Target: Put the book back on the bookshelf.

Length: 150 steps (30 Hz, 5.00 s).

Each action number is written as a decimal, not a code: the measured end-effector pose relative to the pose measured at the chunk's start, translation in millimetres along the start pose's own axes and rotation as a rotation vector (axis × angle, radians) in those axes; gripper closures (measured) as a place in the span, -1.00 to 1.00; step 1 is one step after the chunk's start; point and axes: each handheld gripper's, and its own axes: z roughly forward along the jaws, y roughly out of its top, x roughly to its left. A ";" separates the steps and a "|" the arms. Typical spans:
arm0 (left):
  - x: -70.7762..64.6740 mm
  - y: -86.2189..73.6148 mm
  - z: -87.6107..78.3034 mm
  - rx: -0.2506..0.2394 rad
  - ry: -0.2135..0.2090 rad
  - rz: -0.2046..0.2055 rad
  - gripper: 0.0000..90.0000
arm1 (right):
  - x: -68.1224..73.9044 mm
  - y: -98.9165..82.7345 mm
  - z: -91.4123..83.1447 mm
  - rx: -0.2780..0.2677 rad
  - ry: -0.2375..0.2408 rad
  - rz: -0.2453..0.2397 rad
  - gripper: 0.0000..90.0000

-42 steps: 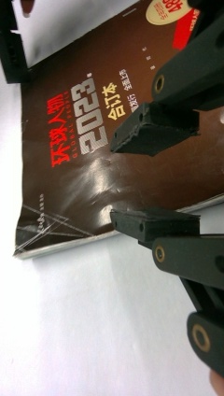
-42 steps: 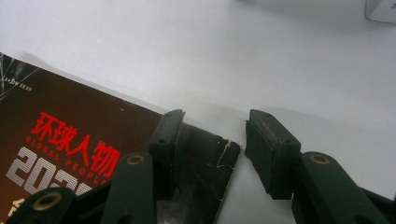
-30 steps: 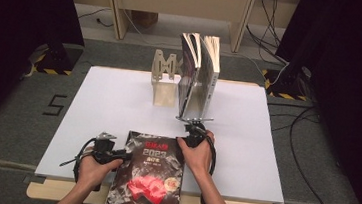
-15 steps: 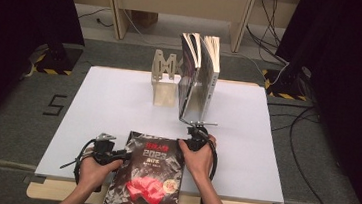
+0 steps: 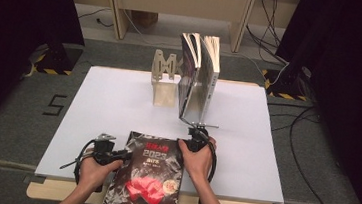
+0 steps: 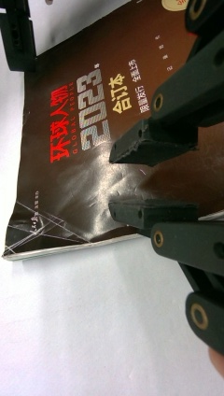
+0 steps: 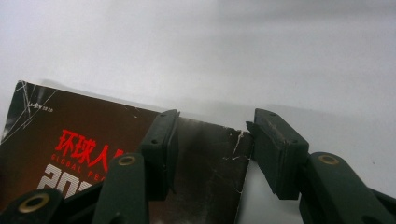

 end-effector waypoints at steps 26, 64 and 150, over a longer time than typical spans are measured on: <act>-1.5 -1.1 0.0 0.004 -0.008 0.000 0.56 | -3.7 -0.4 -26.5 0.072 0.159 0.065 0.48; -2.5 -1.5 0.5 0.003 -0.023 0.016 0.56 | -1.2 4.2 -9.7 0.164 0.245 -0.045 0.90; -26.9 68.3 -11.8 -0.210 -0.126 0.097 0.07 | 70.3 119.6 -109.3 -0.469 0.143 -0.108 0.94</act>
